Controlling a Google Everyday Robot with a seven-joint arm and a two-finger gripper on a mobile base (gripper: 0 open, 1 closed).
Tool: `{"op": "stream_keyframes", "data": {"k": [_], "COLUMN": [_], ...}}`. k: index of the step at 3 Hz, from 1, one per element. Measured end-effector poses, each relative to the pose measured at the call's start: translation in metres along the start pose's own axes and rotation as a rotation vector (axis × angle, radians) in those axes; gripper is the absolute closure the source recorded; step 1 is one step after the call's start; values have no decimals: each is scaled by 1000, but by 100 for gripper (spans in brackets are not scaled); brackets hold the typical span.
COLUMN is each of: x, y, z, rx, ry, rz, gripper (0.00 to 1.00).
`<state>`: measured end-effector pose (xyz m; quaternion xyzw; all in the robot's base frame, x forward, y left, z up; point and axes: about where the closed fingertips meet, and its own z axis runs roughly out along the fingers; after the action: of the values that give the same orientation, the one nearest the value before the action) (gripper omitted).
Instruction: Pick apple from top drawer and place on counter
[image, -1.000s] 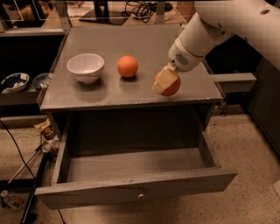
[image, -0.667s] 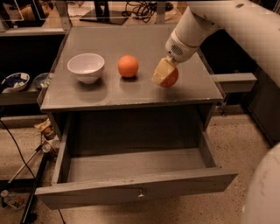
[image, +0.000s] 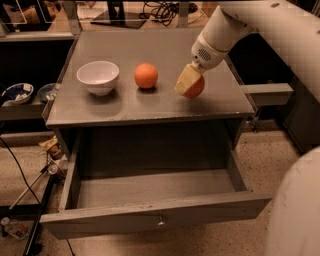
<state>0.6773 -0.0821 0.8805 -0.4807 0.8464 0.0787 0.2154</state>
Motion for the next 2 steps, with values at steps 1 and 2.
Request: {"op": "stream_keyframes", "data": {"k": [1,2], "x": [-5,-9], "y": [-8,-11], "z": [7,13], "rx": [-46,-79], "ry": [-8,-9], "rz": [6,10], "gripper": [100,100]}}
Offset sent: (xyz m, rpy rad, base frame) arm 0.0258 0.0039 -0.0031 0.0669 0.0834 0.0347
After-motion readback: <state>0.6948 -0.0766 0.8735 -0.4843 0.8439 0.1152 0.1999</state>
